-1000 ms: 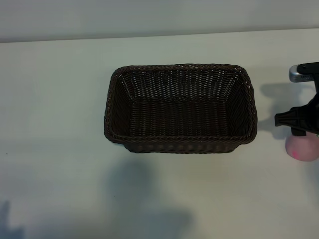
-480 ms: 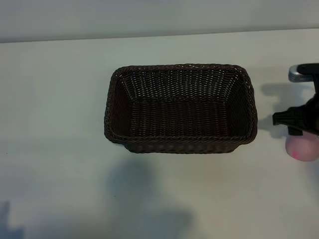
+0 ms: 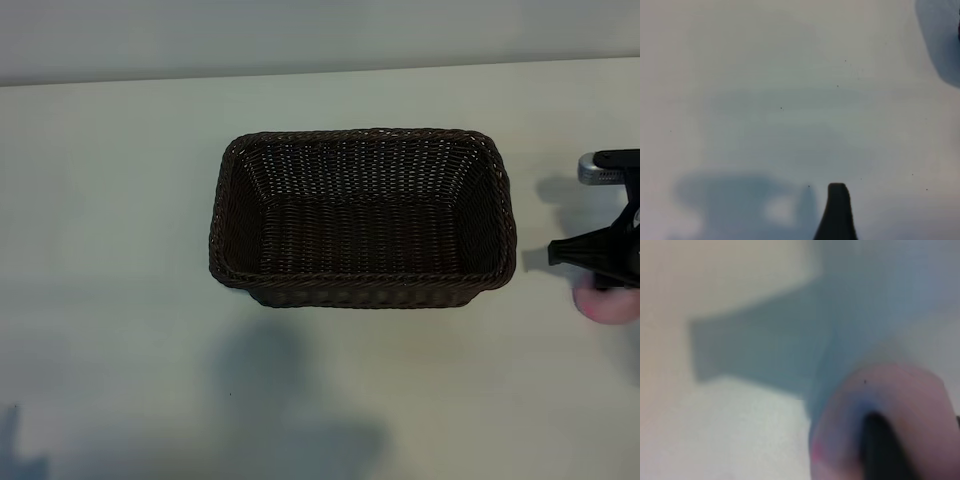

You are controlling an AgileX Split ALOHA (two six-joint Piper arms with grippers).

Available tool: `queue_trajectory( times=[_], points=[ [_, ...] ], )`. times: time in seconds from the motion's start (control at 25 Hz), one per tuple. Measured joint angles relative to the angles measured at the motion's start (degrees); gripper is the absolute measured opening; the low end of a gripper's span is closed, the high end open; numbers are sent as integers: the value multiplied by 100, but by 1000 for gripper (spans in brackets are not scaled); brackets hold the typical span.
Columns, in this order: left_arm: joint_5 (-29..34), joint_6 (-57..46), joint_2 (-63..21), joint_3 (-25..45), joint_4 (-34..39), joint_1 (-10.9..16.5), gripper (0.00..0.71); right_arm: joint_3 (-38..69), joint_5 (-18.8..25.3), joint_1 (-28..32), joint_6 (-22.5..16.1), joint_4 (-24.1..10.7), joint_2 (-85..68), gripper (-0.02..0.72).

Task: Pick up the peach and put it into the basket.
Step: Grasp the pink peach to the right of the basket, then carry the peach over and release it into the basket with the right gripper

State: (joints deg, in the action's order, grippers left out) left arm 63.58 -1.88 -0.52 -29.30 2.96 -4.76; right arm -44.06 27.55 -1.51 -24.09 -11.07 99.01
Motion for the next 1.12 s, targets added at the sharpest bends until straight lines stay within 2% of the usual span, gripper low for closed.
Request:
queue_trajectory(
  times=[0.08,0.12,0.24,0.48,0.72,0.96,1.12],
  points=[
    [0,0,0,0,0,0,596,0,58,0,55,-6,-31,109],
    [0,0,0,0,0,0,596,-1,82,0,87,-12,-52,87],
    [0,0,0,0,0,0,596,-6,190,0,136,-12,-200,86],
    [0,0,0,0,0,0,596,-282,717,0,358,116,-803,71],
    [0,0,0,0,0,0,596,-855,1048,0,894,647,-1263,71],
    [0,0,0,0,0,0,596,-1126,1156,0,1560,1184,-1273,71],
    [0,0,0,0,0,0,596,-1374,1246,-34,2036,1791,-1273,71]
  ],
)
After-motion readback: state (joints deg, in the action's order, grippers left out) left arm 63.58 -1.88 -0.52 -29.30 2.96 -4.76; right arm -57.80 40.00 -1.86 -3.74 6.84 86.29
